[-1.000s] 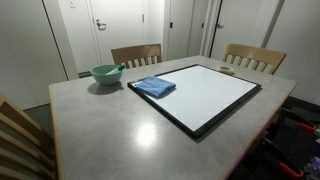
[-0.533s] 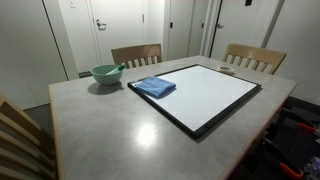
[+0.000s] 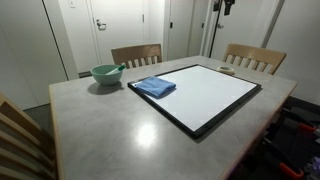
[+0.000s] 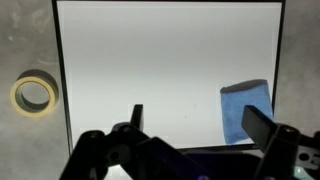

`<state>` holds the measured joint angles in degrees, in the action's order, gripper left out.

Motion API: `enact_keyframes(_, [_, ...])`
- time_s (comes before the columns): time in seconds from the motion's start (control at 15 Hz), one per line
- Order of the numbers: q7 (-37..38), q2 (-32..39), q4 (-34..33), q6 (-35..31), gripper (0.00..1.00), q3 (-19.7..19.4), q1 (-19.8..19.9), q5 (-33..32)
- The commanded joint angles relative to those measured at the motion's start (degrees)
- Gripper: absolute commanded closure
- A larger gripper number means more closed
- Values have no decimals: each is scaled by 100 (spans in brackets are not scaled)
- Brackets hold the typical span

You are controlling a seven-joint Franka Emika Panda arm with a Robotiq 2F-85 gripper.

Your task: Use the blue cloth to wipe the board

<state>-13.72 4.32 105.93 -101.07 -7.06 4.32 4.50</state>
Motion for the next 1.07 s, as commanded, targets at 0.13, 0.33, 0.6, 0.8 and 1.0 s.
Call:
enact_keyframes(0.13, [15, 193, -148, 2, 0, 160, 49, -8])
enact_keyframes(0.33, [447, 357, -149, -423, 0, 207, -45, -119])
enact_keyframes(0.6, [733, 911, -299, -1201, 0, 481, -192, 245])
enact_keyframes(0.8, [285, 1390, -395, -1675, 0, 747, -267, 354])
enact_keyframes(1.0, [-142, 1803, -634, -1727, 0, 983, -240, 512])
